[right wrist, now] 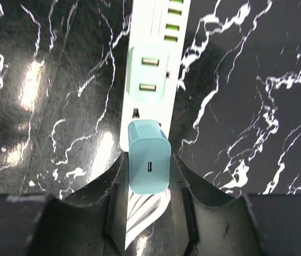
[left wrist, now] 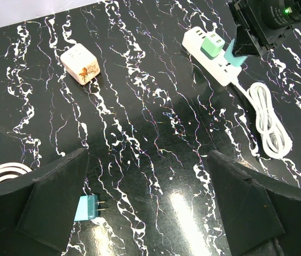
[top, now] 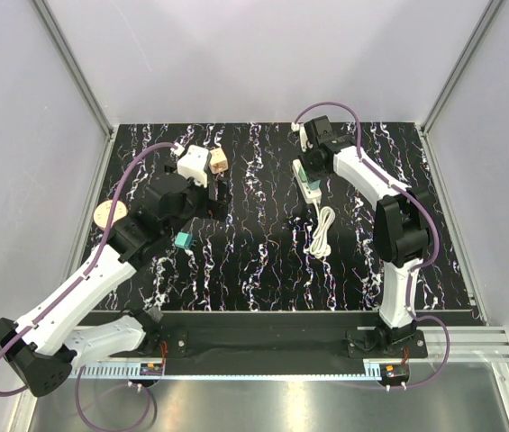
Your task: Insert the plug
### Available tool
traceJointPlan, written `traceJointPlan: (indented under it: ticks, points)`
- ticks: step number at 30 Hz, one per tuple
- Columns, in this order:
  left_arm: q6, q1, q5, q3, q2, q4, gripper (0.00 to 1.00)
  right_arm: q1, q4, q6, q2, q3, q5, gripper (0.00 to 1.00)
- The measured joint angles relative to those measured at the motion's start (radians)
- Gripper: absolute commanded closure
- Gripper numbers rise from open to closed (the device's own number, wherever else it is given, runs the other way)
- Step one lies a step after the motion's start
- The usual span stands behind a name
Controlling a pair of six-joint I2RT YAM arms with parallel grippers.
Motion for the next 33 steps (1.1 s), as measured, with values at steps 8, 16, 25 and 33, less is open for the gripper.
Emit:
traceJointPlan:
  ticks: [8,16,25,33]
  points:
    - [0.002,0.0,0.0,0.0,0.0,0.0,0.01,0.0,0.048,-0.018,0.011,-0.001,-0.023,1.0]
    - [0.005,0.0,0.0,0.0,0.0,0.0,0.01,-0.002,0.063,-0.022,0.035,-0.007,-0.026,1.0]
    - [0.007,0.0,0.0,0.0,0.0,0.0,0.01,-0.006,0.073,-0.02,0.045,-0.009,-0.024,1.0]
    - [0.007,0.0,0.0,0.0,0.0,0.0,0.01,-0.008,0.069,-0.014,0.045,-0.008,-0.018,1.0]
